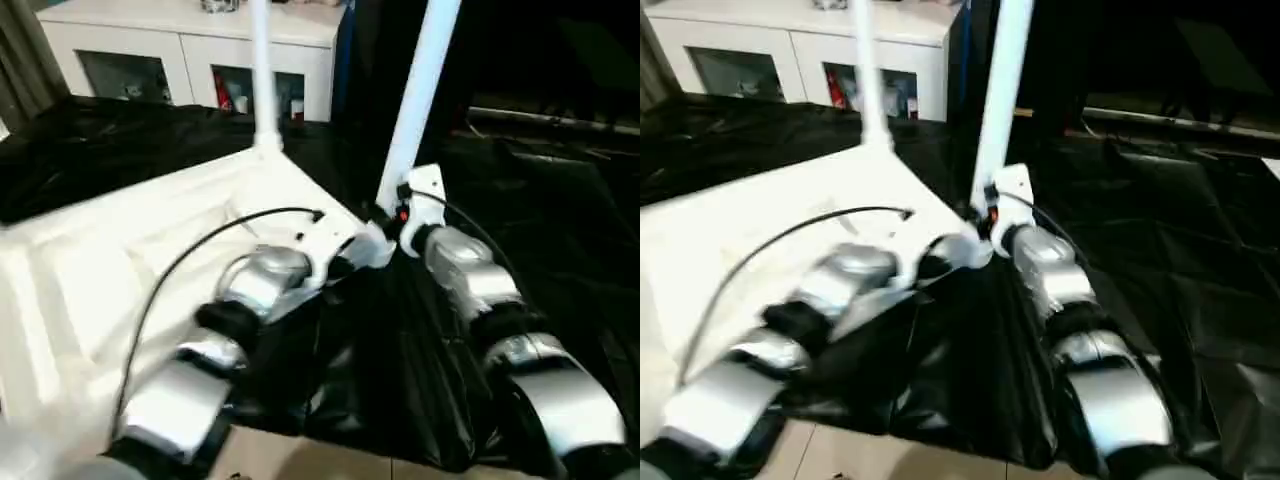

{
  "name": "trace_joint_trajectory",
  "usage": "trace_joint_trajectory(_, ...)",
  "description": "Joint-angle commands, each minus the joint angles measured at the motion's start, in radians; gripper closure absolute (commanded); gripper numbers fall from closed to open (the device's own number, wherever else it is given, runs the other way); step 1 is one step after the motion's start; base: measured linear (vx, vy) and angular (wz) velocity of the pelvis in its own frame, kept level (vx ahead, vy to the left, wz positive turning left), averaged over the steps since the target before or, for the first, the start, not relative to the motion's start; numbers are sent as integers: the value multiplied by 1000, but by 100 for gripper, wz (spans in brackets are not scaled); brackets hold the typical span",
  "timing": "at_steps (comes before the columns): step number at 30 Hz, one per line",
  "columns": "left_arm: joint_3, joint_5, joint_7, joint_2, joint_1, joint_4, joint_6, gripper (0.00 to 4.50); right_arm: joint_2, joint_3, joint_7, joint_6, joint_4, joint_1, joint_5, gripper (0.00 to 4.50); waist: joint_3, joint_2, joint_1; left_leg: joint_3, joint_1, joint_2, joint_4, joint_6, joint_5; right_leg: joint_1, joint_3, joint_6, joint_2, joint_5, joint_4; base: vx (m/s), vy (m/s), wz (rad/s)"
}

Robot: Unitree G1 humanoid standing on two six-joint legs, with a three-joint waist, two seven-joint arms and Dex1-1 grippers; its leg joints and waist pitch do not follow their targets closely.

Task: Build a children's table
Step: Rotate leg to tighten

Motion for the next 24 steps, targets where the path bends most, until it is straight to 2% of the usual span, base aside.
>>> trace_joint_trajectory(1, 10, -16, 10, -12, -33, -16, 8, 450, 3, 1, -62, 98, 152, 64, -32, 264, -48, 3, -4, -7, -3, 31, -79, 13, -187, 36, 41, -203, -54, -107, -75, 0, 0, 0)
trace_joint_trajectory(2, 14, -11, 27, -20, -40, -4, 13, 450, 16, -10, -90, 98, 177, 45, -36, 264, -50, 3, -2, -6, -4, 30, -78, 19, -170, 38, 41, -210, -53, -73, -71, 0, 0, 0)
trace_joint_trajectory(5, 15, -11, 38, -23, -43, 1, 22, 450, 27, -16, -102, 95, 196, 28, -43, 264, -49, -2, -1, -4, -1, 31, -78, 32, -163, 39, 41, -224, -53, -48, -71, 0, 0, 0)
trace_joint_trajectory(8, 20, -8, 43, -18, -45, 9, 20, 450, 37, -15, -86, 83, 213, 15, -47, 264, -44, -1, -1, -4, 1, 32, -83, 27, -209, 37, 41, -214, -56, -125, -79, 0, 0, 0)
trace_joint_trajectory(9, 20, -8, 43, -18, -45, 9, 20, 450, 37, -15, -86, 83, 213, 15, -47, 264, -43, -5, -2, -4, 1, 32, -84, 26, -218, 37, 41, -209, -56, -143, -81, 0, 0, 0)
trace_joint_trajectory(10, 24, -6, 45, -10, -46, 15, 13, 450, 42, -11, -57, 60, 214, 7, -46, 264, -42, -4, -1, -5, 2, 33, -86, 20, -236, 35, 41, -199, -57, -180, -84, 0, 0, 0)
trace_joint_trajectory(12, 26, -5, 45, -4, -45, 16, 7, 450, 44, -14, -34, 37, 213, -1, -44, 264, -42, -2, -2, -6, 2, 35, -87, 14, -240, 34, 43, -193, -58, -182, -83, 0, 0, 0)
trace_joint_trajectory(14, 27, -2, 43, 2, -45, 16, -5, 450, 44, -28, -11, 13, 205, -10, -33, 208, -42, -2, -3, -6, 1, 35, -87, 15, -239, 34, 43, -196, -57, -169, -83, 0, 0, 0)
trace_joint_trajectory(15, 26, -1, 39, 6, -45, 16, -14, 450, 44, -33, 12, 3, 200, -18, -27, 208, -42, -2, -2, -6, 2, 35, -87, 16, -240, 33, 43, -198, -58, -167, -83, 0, 0, 0)
trace_joint_trajectory(17, 24, 0, 35, 10, -44, 16, -18, 450, 42, -35, 28, -8, 194, -26, -26, 192, -43, -2, -2, -4, 2, 35, -85, 23, -226, 34, 43, -212, -57, -143, -81, 0, 0, 0)
trace_joint_trajectory(18, 22, 2, 27, 14, -43, 14, -27, 450, 40, -36, 41, -16, 188, -34, -25, 177, -47, -3, 1, -5, -2, 34, -82, 27, -191, 40, 42, -218, -58, -95, -75, 0, 0, 0)
trace_joint_trajectory(19, 21, 2, 19, 20, -42, 12, -33, 450, 36, -38, 63, -21, 178, -44, -22, 168, -48, -4, -1, -4, -2, 34, -80, 32, -176, 40, 42, -223, -56, -72, -71, 0, 0, 0)
trace_joint_trajectory(21, 19, 1, 5, 27, -41, 10, -43, 450, 26, -41, 95, -31, 164, -58, -20, 153, -48, -1, 0, -2, -4, 33, -75, 57, -128, 42, 41, -242, -57, -5, -66, 0, 0, 0)
trace_joint_trajectory(24, 14, 3, -14, 39, -42, 12, -63, 450, 5, -39, 155, -38, 129, -67, -14, 135, -56, -3, 1, 0, -9, 31, -63, 94, -55, 48, 40, -268, -55, 104, -51, 0, 0, 0)
